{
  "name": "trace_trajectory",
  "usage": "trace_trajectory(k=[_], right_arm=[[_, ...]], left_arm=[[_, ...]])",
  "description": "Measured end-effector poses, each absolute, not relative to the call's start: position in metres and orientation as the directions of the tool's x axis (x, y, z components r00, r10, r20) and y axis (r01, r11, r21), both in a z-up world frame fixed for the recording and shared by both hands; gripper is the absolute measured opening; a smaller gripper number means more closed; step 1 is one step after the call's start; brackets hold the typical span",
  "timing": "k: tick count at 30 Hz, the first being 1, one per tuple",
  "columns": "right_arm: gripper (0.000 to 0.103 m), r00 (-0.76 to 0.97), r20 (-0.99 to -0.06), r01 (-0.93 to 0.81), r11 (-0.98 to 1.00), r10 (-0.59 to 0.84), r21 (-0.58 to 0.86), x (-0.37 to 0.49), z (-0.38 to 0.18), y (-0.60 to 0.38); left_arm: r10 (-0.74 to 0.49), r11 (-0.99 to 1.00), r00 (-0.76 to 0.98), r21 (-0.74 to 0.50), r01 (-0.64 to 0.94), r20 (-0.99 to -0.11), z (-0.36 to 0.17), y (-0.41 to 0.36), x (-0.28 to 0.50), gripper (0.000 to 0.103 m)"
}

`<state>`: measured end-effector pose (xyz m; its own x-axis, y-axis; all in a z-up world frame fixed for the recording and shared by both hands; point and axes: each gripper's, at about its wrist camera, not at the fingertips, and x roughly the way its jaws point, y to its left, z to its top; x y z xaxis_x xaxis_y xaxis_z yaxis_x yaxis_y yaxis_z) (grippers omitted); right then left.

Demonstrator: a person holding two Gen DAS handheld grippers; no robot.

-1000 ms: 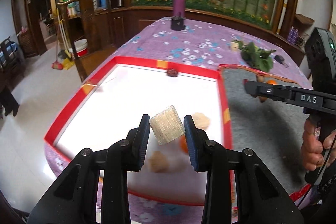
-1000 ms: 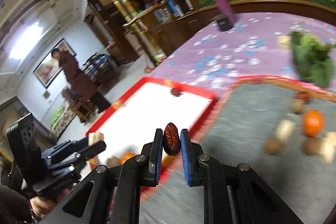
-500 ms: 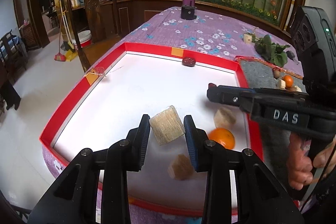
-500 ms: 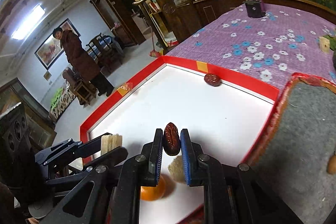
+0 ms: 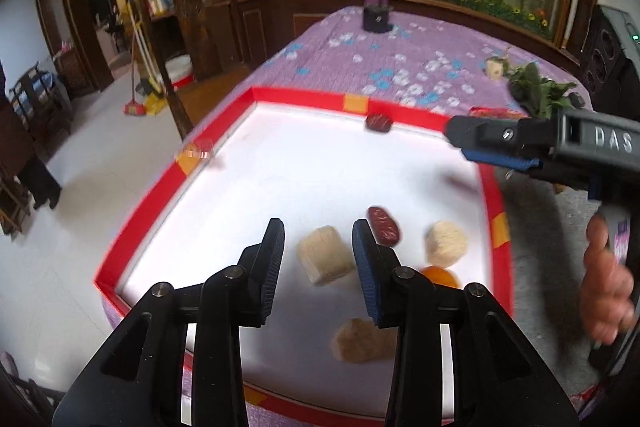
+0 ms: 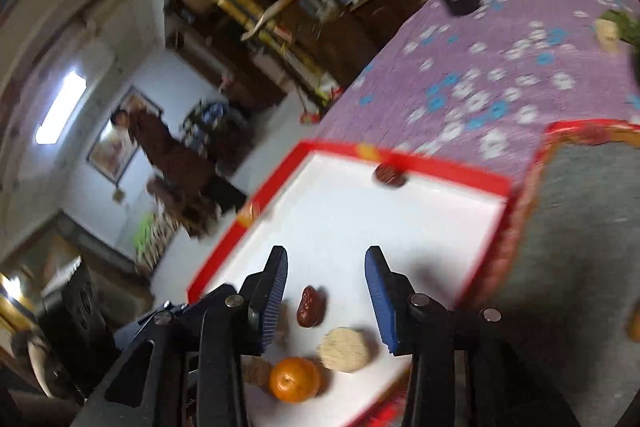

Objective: Organize fruits
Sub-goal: 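Carry the date and block over the white tray and release both, then grasp a brown round nut with the right tool while the left tool grasps another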

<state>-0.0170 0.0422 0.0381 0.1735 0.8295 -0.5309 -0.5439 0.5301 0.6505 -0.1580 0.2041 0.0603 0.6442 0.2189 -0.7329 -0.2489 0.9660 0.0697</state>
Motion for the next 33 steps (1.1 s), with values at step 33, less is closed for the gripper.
trace_trajectory(k=[33], right_arm=[[0.036,0.19,-0.58,-0.598,0.562,0.792,0.571,-0.023,0.04,-0.145]], left_arm=[[-0.116,0.971,0.58,0.032,0.239,-0.807,0.048,0.018,-0.083,0.035]])
